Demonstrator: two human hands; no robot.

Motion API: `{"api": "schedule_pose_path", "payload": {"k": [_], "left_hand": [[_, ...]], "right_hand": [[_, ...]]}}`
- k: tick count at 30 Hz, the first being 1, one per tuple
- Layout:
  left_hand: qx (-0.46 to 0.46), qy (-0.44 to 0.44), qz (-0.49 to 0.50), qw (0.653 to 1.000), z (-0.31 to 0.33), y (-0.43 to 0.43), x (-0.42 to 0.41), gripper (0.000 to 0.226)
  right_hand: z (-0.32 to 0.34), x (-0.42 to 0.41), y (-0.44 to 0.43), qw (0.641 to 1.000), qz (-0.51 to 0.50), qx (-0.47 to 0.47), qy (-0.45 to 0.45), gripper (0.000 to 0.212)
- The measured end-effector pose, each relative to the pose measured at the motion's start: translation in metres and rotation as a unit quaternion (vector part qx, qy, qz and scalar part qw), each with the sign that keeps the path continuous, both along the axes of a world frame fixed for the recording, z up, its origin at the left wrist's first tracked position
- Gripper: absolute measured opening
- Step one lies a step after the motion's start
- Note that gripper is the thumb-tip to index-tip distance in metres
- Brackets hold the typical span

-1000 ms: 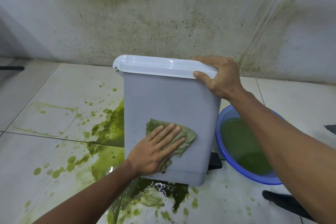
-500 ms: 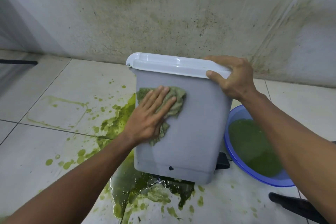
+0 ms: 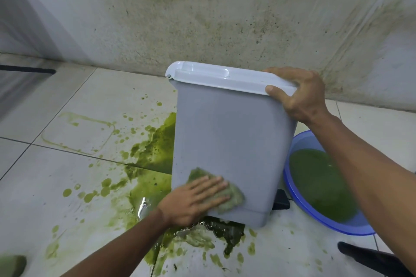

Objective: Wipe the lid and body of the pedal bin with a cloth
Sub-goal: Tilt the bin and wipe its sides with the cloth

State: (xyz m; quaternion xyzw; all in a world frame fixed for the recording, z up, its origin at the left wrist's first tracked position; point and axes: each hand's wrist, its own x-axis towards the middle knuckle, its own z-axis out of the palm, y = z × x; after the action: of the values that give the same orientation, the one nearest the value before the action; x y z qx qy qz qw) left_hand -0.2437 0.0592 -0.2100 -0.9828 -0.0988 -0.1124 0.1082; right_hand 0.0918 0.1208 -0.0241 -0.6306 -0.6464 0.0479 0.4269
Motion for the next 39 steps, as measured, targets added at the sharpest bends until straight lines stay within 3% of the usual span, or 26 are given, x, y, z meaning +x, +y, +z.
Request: {"api": "schedule_pose_path", "payload": {"k": [3, 7, 13, 18, 20, 29, 33, 35, 39], "left_hand": [[-0.041, -0.147, 0.119, 0.981, 0.055, 0.046, 0.026, 0.059], [-0.047, -0.303, 0.242, 0.921, 0.106, 0.089, 0.051, 0.053], [-0.097, -0.336, 0.346, 0.871, 0.024, 0.007, 0.049, 0.057], [-0.222, -0.398, 0.495, 0.740, -0.024, -0.061, 0.059, 0.064], [-0.240, -0.405, 0.516, 0.716, -0.020, -0.064, 0.067, 0.067], [-0.169, -0.434, 0.457, 0.758, 0.064, 0.019, 0.106, 0.062], [-0.167, -0.448, 0.475, 0.739, 0.038, 0.006, 0.095, 0.063], [-0.205, -0.464, 0.514, 0.692, 0.014, -0.016, 0.090, 0.066], [-0.302, -0.485, 0.608, 0.551, -0.014, -0.069, 0.095, 0.066]], "right_hand": [[0.000, 0.001, -0.002, 1.000, 0.003, 0.003, -0.002, 0.044], [0.003, 0.000, -0.004, 1.000, 0.011, 0.004, 0.000, 0.043], [0.001, -0.001, -0.006, 1.000, 0.014, 0.016, -0.007, 0.043], [0.002, -0.002, -0.009, 0.999, 0.021, 0.027, -0.014, 0.042], [0.001, -0.002, -0.010, 0.999, 0.023, 0.028, -0.013, 0.041], [0.003, -0.005, -0.013, 0.999, 0.021, 0.027, -0.005, 0.048], [0.004, -0.007, -0.015, 0.999, 0.020, 0.034, -0.011, 0.048], [0.005, -0.008, -0.016, 0.999, 0.024, 0.039, -0.015, 0.046], [0.005, -0.009, -0.017, 0.999, 0.028, 0.043, -0.011, 0.043]]}}
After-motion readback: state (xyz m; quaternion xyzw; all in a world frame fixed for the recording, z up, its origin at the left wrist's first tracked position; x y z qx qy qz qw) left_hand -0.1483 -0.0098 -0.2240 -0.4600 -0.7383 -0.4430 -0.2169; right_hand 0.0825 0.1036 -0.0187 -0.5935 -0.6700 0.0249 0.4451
